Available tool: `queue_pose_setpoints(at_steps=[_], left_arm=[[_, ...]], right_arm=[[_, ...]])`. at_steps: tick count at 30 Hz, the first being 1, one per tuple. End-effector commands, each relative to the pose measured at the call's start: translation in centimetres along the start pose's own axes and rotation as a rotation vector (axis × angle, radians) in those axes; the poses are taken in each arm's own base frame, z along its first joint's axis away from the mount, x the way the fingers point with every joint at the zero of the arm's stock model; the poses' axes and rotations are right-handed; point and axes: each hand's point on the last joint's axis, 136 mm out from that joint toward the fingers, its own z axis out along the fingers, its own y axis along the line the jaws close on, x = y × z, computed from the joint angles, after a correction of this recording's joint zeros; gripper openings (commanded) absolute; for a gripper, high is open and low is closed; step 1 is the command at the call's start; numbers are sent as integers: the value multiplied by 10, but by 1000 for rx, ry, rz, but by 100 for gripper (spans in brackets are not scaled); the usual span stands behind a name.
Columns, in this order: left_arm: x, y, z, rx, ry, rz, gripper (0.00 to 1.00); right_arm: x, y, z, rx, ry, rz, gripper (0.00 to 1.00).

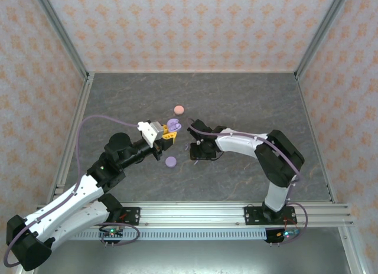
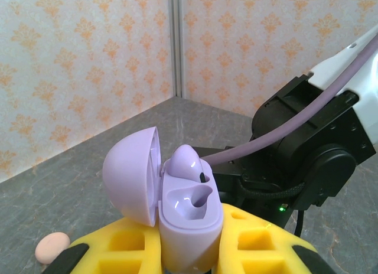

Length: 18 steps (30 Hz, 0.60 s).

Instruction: Insert wireless bluetooth earbuds into charging case

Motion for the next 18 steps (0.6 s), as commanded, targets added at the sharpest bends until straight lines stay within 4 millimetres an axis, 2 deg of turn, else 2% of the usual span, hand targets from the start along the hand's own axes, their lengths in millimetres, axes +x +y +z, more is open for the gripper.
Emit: queue_pose_setpoints(at_steps=[1, 18], left_arm=[[-4, 0, -2, -5, -18, 19, 0], [-3, 0, -1, -7, -15, 19, 0]], right_arm=[[5, 2, 8, -2, 15, 5, 31], [14, -2, 13, 24, 51, -10, 25]])
